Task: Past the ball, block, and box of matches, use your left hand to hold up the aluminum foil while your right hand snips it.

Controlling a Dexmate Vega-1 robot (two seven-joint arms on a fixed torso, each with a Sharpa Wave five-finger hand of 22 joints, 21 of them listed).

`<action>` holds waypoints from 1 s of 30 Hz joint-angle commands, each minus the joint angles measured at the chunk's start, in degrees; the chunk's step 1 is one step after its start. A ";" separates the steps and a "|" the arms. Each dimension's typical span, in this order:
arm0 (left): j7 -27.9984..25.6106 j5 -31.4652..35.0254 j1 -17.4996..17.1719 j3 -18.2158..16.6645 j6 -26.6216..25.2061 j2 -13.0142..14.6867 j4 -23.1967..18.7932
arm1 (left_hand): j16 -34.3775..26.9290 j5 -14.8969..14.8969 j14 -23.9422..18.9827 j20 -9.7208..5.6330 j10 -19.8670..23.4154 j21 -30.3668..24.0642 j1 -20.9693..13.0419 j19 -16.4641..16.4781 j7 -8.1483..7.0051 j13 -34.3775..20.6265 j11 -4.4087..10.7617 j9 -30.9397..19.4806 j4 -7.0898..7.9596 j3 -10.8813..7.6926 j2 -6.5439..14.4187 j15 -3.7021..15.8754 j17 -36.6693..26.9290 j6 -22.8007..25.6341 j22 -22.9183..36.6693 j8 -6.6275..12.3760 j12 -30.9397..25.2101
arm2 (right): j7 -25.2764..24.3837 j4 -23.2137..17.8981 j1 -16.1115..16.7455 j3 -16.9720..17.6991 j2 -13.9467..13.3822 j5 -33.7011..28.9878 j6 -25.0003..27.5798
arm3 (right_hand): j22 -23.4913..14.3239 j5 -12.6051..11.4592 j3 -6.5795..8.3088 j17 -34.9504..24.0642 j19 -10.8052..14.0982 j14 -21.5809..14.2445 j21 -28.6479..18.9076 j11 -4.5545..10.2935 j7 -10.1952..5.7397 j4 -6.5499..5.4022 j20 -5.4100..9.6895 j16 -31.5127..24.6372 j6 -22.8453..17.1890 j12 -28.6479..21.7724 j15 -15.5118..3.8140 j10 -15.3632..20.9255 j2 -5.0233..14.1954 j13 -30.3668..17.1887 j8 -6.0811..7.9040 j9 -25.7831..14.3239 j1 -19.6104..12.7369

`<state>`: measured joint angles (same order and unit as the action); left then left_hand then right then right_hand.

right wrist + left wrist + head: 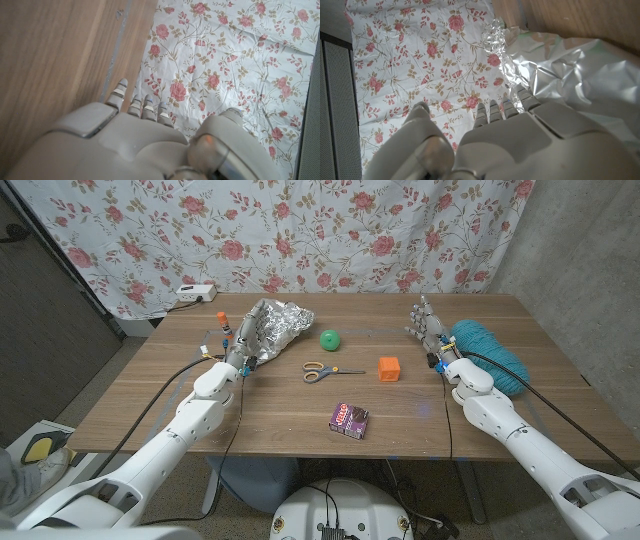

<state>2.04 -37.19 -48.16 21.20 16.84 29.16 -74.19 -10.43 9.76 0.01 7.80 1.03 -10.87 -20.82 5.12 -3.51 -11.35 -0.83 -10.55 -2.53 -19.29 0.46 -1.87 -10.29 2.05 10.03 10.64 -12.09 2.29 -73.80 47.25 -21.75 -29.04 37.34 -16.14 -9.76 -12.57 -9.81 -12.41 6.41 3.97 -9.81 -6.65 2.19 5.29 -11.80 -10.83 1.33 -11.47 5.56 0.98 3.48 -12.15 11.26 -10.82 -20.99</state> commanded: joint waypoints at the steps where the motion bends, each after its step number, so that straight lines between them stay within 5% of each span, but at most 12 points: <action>1: 0.41 0.48 -0.24 -0.43 0.04 -0.13 -0.04 | -0.28 0.40 0.07 0.58 0.32 -0.33 -0.44 -0.05 -0.65 -0.18 0.11 -0.07 -0.08 -0.35 0.02 -0.34 -0.07 -0.01 0.25 0.25 -0.37 | 0.83 0.90 -0.86 -0.72 0.10 0.61 0.81 | -0.10 -0.29 -0.24 -0.08 -0.02 0.05 -0.35 -0.45 0.37 -0.12 -0.39 -0.46 0.15 -0.27 0.39 0.13 0.16 -0.24 0.19 -0.09 -0.69; 30: -1.27 4.04 -2.82 -2.50 0.91 2.28 -5.77 | -0.23 0.37 0.23 0.57 0.65 -0.33 -0.36 -0.19 -0.69 -0.17 -0.48 -0.06 -0.50 -0.32 0.09 -0.37 -0.06 0.22 0.24 0.33 -0.47 | -1.76 -5.66 1.95 0.17 -2.75 1.10 3.21 | -0.10 -0.12 0.13 0.11 -0.27 0.16 -0.62 -0.51 0.28 0.16 -0.35 -0.64 0.21 -0.30 0.45 0.18 0.61 -0.05 0.11 -0.09 -1.36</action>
<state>1.98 -34.51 -49.66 19.44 17.82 30.67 -76.84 -10.42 9.75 0.01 7.79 1.24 -10.87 -20.82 5.12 -3.90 -11.34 -0.61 -10.54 -2.69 -19.45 0.46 -1.85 -10.27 2.04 10.01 10.64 -12.19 1.01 -76.81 47.97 -22.36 -30.17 37.59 -14.69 -9.75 -12.57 -9.80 -12.25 6.41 3.97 -10.18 -6.63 2.17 5.29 -11.78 -11.27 1.33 -11.46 5.55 0.98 4.09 -12.14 11.26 -10.80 -21.59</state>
